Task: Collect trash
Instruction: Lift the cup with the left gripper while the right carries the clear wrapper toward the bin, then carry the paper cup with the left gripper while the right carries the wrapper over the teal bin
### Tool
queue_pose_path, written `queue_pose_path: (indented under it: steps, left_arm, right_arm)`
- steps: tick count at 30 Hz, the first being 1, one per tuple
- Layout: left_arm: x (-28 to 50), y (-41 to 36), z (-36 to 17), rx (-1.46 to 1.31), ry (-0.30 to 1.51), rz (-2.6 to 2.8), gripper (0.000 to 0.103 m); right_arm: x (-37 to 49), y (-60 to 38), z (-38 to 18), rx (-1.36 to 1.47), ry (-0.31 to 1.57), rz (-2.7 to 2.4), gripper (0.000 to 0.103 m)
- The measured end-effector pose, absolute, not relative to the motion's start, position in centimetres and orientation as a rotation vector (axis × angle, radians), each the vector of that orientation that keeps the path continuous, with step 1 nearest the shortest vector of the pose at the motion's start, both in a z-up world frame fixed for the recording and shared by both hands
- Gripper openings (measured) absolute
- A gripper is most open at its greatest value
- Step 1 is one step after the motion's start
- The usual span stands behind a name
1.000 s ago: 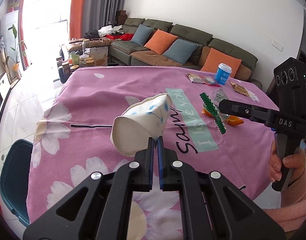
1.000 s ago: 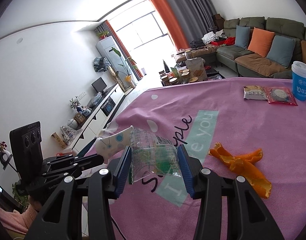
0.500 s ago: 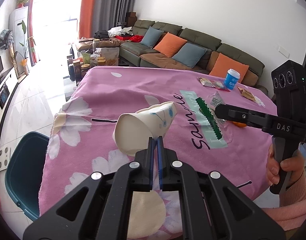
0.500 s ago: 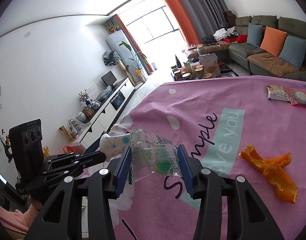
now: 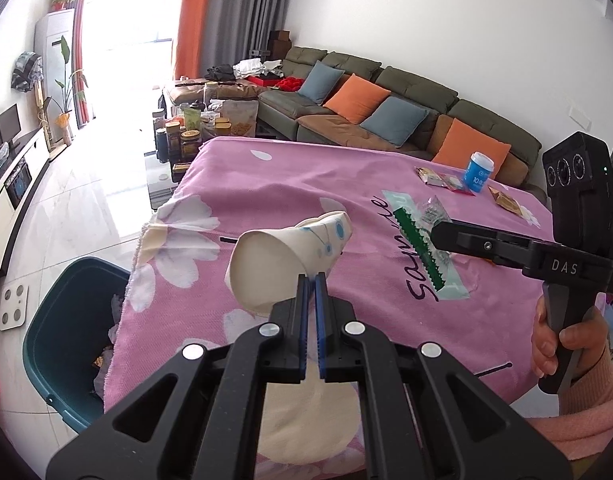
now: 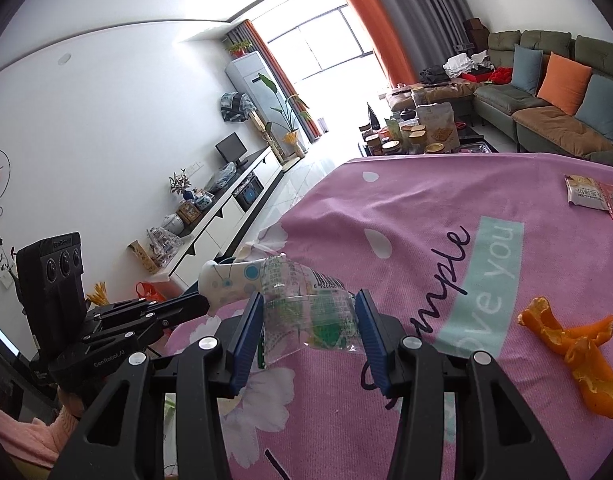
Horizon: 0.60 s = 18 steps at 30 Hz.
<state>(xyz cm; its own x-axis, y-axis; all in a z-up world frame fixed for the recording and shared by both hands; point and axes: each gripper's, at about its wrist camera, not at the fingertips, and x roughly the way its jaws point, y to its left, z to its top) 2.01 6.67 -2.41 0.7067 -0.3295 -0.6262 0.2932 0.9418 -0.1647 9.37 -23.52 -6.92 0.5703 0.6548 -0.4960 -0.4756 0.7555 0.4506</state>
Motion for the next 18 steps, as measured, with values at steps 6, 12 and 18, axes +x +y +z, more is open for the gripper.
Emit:
queue_pose_path:
  steps: [6,12,18]
  left_arm:
    - [1.7,7.7,-2.0,-0.063,0.696,-0.323,0.004]
    - [1.4,8.6,-1.9,-0.069,0.691,-0.302,0.004]
    - [1.3,9.8,-1.6,-0.08,0.682,-0.275,0.004]
  right_arm:
    - [9.4,-22.2,-6.7,0.264,0.697,0.7,0.045]
    - [9.7,-21.0,-6.7,0.25,0.704,0.728,0.045]
    - [10.0,-19.9,-6.6,0.242,0.713,0.754,0.045]
